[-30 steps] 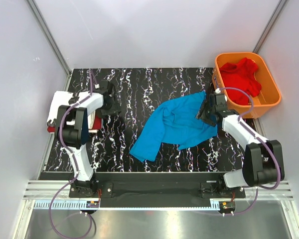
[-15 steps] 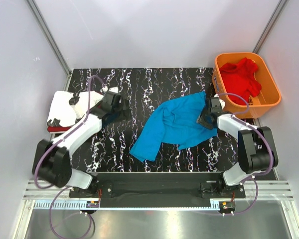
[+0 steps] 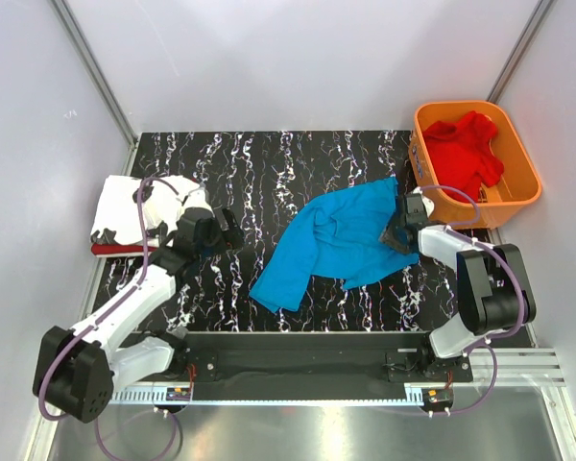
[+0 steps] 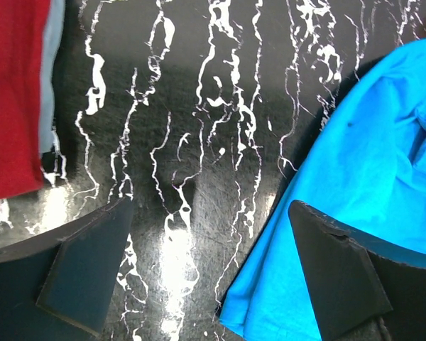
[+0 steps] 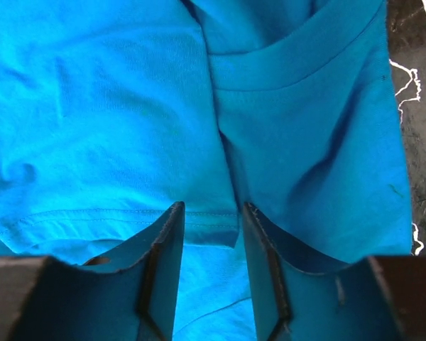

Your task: Fold and stack the t-shirts

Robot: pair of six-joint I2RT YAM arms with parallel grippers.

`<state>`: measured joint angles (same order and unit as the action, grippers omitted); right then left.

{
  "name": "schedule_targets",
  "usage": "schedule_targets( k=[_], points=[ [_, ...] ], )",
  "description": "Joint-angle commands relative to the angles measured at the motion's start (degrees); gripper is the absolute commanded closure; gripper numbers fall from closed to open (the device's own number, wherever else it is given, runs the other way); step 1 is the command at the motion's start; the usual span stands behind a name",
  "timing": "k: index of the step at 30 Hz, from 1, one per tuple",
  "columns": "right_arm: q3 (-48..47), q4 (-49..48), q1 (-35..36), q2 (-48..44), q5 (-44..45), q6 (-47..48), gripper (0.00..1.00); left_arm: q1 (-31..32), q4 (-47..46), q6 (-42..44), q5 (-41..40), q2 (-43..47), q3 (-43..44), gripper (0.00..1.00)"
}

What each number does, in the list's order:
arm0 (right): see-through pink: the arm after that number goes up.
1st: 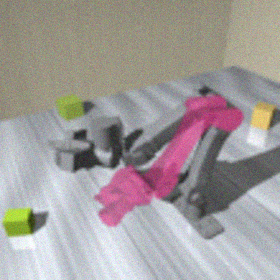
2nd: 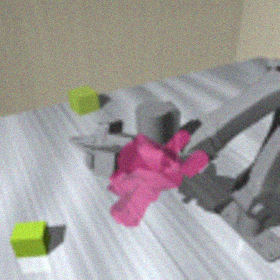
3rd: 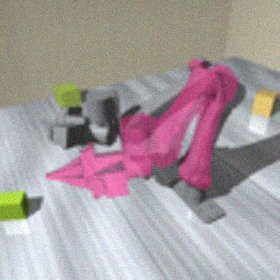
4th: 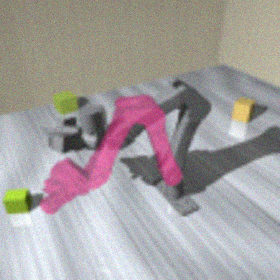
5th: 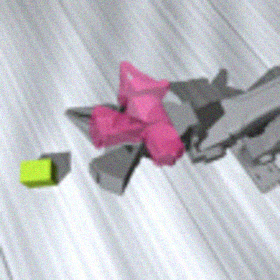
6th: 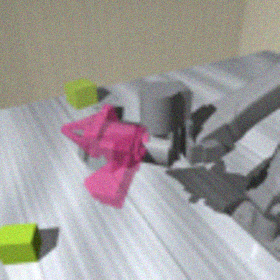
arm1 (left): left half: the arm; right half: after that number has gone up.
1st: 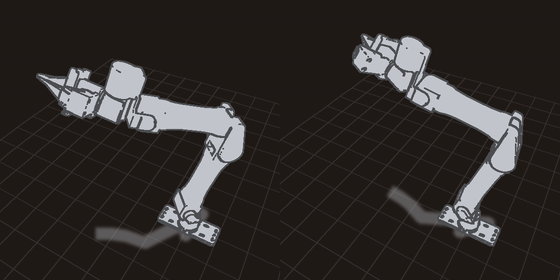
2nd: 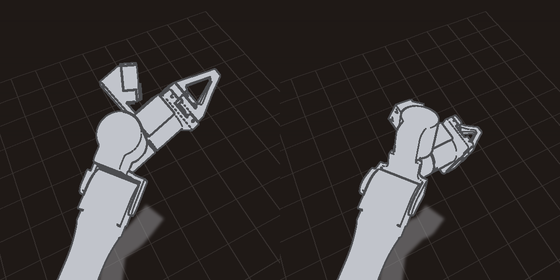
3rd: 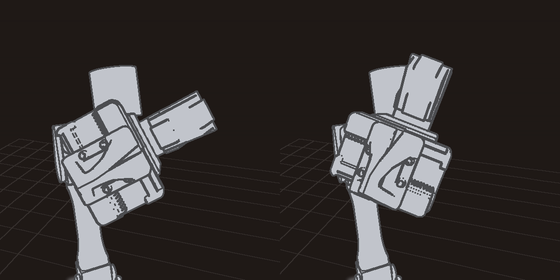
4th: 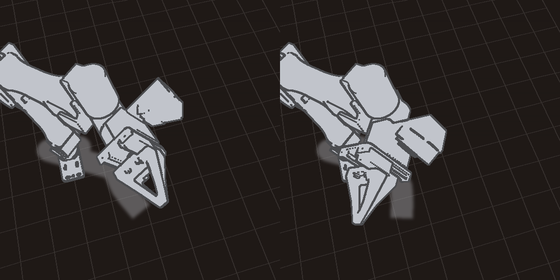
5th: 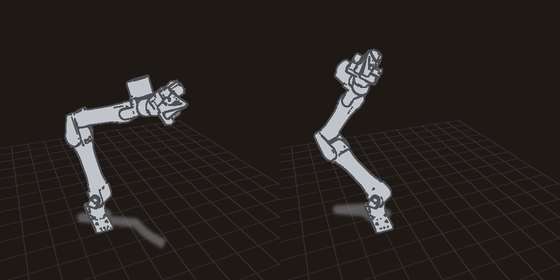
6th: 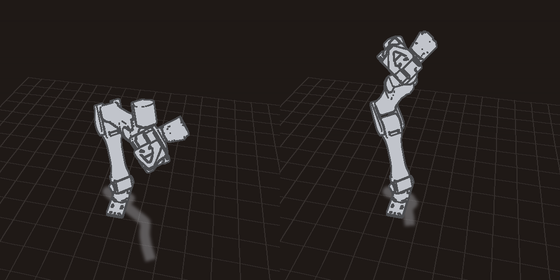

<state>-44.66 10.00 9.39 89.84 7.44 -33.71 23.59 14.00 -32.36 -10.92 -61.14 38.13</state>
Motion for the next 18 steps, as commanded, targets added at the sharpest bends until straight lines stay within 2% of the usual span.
schedule_targets(
  k=[1, 2, 7, 10, 18],
  points=[
    [0.6, -1.1, 0.3, -0.5, 0.4, -0.7, 0.56, 0.7, -8.7, 1.6, 1.9, 2.0, -2.0, 0.01],
    [0.4, -1.0, 0.4, -0.2, -0.1, -0.7, 0.58, 0.8, -10.3, 2.2, 1.6, 2.6, -2.6, 0.01],
    [1.2, -2.4, 0.4, -1.9, -0.5, -0.8, 0.89, 1.5, -17.9, 5.8, 2.3, 4.9, -8.2, 0.01],
    [1.7, -1.6, 0.4, -5.7, 1.4, -0.5, 1.00, 1.8, -18.5, 7.5, 3.4, 5.2, -8.8, 0.01],
    [-4.0, 7.5, 0.4, -19.2, 2.0, 0.6, 1.00, 10.6, -22.6, 11.8, 4.8, 4.7, -9.0, 0.01]
  ],
)
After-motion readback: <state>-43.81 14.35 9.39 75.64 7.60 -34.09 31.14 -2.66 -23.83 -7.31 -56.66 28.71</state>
